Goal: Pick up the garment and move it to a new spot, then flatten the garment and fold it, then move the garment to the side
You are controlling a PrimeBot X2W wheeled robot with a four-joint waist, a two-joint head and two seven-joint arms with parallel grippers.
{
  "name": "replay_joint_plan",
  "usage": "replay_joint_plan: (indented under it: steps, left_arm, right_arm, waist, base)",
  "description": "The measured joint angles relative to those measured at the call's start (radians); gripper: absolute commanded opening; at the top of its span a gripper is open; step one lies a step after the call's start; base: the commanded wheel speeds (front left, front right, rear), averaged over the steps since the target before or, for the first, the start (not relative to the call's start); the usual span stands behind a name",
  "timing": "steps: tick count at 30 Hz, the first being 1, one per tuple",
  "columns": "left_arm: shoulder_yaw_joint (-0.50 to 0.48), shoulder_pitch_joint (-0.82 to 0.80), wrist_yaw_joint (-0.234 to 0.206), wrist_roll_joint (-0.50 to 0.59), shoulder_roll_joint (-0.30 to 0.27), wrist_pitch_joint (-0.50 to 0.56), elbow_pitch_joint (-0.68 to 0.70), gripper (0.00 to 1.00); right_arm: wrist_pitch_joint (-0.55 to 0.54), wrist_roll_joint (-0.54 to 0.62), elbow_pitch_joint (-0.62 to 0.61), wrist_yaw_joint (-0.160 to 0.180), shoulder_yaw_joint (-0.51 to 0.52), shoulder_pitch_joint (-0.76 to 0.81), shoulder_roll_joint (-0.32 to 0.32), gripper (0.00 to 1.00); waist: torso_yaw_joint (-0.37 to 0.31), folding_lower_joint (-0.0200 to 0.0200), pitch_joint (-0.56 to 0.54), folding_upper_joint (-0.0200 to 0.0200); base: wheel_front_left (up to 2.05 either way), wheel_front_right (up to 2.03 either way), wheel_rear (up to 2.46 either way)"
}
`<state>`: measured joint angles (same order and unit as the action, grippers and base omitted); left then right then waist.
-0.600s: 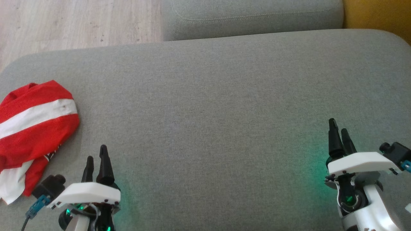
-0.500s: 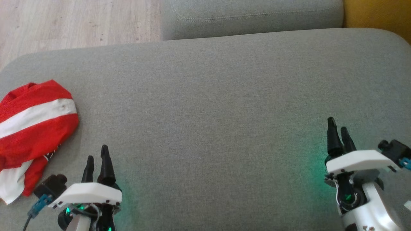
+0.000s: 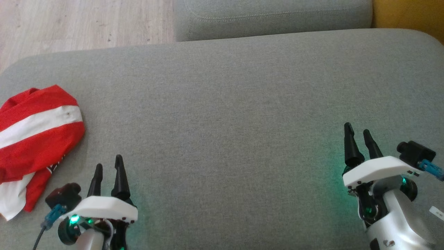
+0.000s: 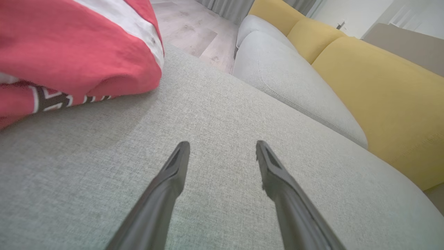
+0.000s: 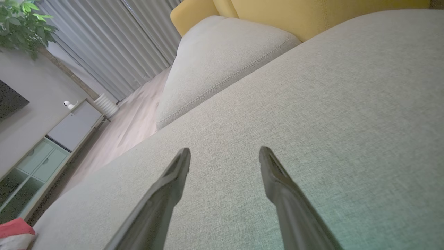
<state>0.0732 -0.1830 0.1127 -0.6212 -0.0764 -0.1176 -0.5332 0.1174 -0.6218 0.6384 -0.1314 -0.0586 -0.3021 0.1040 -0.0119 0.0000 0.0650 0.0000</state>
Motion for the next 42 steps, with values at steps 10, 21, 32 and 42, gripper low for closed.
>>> replay_joint_plan:
  steps: [10, 21, 32, 42]
  left_arm:
    - [0.004, 0.0, -0.032, 0.141, 0.002, -0.034, 0.004, 1.0]
    - [0.02, 0.0, -0.052, 0.283, 0.004, -0.064, -0.006, 1.0]
    - [0.023, -0.003, -0.061, 0.409, 0.003, -0.094, -0.041, 1.0]
    - [0.025, -0.035, -0.078, 0.532, 0.003, -0.123, -0.053, 1.0]
  right_arm:
    - [0.03, 0.152, -0.021, 0.0, 0.008, 0.0, -0.002, 1.0]
    - [0.062, 0.316, -0.028, 0.0, 0.027, 0.0, -0.025, 1.0]
    - [0.093, 0.446, 0.003, 0.0, 0.025, -0.039, -0.026, 1.0]
    - [0.121, 0.582, 0.039, 0.0, 0.025, -0.069, -0.026, 1.0]
  waist:
    - [-0.006, 0.0, 0.004, 0.0]
    - [-0.007, 0.0, 0.005, 0.0]
    - [-0.013, 0.0, 0.01, 0.0]
    - [-0.013, 0.0, 0.016, 0.0]
  base:
    - [0.0, 0.0, 0.0]
    - [0.0, 0.0, 0.0]
    - [0.0, 0.0, 0.0]
    - [0.0, 0.0, 0.0]
